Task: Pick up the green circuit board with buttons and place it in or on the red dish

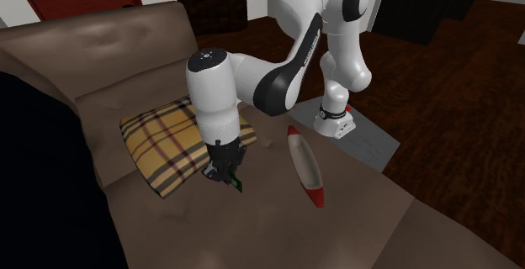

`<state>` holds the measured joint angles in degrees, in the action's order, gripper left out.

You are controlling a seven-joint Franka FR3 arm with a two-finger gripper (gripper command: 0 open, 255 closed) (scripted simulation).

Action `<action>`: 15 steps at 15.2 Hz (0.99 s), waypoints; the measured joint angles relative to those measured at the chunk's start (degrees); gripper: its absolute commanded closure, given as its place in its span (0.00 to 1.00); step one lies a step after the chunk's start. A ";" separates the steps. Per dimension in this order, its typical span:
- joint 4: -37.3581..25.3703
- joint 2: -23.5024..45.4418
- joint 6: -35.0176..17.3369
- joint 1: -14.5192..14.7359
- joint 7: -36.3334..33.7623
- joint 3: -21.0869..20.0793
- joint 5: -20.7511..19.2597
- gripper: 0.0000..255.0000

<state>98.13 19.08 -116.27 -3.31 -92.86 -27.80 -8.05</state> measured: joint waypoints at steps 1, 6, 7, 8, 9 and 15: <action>-0.65 -0.23 0.84 -0.01 0.08 -0.07 0.15 1.00; -3.13 -1.30 4.27 -0.19 0.58 -0.29 0.81 1.00; -3.45 -1.41 4.68 -0.17 0.58 -0.33 0.87 1.00; -2.27 -2.61 4.61 -0.33 0.52 -0.56 1.39 1.00; -0.25 -4.27 4.07 -0.72 0.75 -0.78 2.15 1.00; 15.82 -18.03 0.09 -2.13 2.58 -2.25 9.17 1.00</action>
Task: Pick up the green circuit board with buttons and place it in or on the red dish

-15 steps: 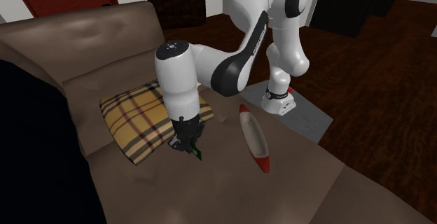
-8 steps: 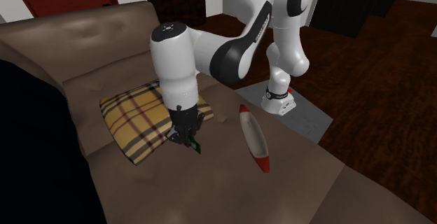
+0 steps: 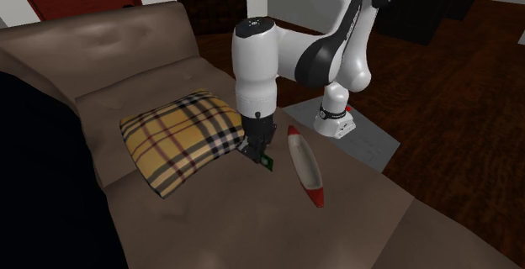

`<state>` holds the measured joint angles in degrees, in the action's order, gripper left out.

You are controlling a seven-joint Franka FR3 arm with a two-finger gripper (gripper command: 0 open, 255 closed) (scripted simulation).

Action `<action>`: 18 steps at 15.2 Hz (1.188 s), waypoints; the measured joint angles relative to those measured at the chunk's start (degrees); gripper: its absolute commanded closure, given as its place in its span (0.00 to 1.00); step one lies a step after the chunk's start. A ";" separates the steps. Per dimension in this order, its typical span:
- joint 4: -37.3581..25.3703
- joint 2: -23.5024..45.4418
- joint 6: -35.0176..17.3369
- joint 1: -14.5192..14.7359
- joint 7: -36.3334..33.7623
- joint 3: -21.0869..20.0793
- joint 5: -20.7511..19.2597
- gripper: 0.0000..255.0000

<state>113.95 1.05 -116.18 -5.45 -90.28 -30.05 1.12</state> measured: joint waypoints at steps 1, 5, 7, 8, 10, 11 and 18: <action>2.63 -2.66 -0.31 -0.04 0.66 -0.03 1.50 1.00; 11.91 -12.28 -1.06 1.29 2.06 -0.10 6.84 1.00; 16.32 -16.97 -1.20 2.45 2.72 0.09 9.38 1.00; 18.05 -19.11 -0.95 3.15 2.75 0.10 10.51 1.00; 21.68 -24.17 0.20 4.80 3.10 0.49 12.90 1.00; 23.55 -26.71 0.78 5.70 3.26 0.75 14.00 1.00; 29.29 -27.42 -4.22 6.60 3.68 -0.01 15.51 1.00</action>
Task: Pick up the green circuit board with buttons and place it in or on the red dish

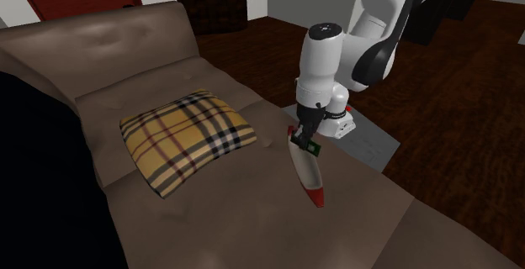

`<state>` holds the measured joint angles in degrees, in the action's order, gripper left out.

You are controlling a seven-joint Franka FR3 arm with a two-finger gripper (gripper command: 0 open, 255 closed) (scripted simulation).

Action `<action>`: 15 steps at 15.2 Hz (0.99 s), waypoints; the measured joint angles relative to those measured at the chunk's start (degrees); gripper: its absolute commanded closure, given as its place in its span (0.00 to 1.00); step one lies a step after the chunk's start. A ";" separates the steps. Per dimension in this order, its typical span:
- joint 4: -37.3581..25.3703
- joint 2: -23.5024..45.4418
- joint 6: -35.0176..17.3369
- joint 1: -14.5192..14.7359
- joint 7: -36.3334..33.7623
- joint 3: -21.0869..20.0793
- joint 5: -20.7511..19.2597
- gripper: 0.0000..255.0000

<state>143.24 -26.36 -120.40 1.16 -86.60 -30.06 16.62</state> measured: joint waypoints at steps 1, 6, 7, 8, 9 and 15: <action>0.52 0.39 -0.92 0.02 -0.10 -0.28 0.08 1.00; 2.81 2.43 -5.21 -0.13 -0.25 -1.36 0.19 1.00; 3.16 2.70 -5.83 -0.14 -0.26 -1.49 0.21 1.00; 3.39 2.85 -6.21 -0.11 -0.32 -1.62 0.26 1.00; 3.48 3.03 -6.49 -0.13 -0.37 -1.71 0.24 1.00; 3.62 3.17 -6.79 -0.14 -0.39 -1.79 0.25 0.00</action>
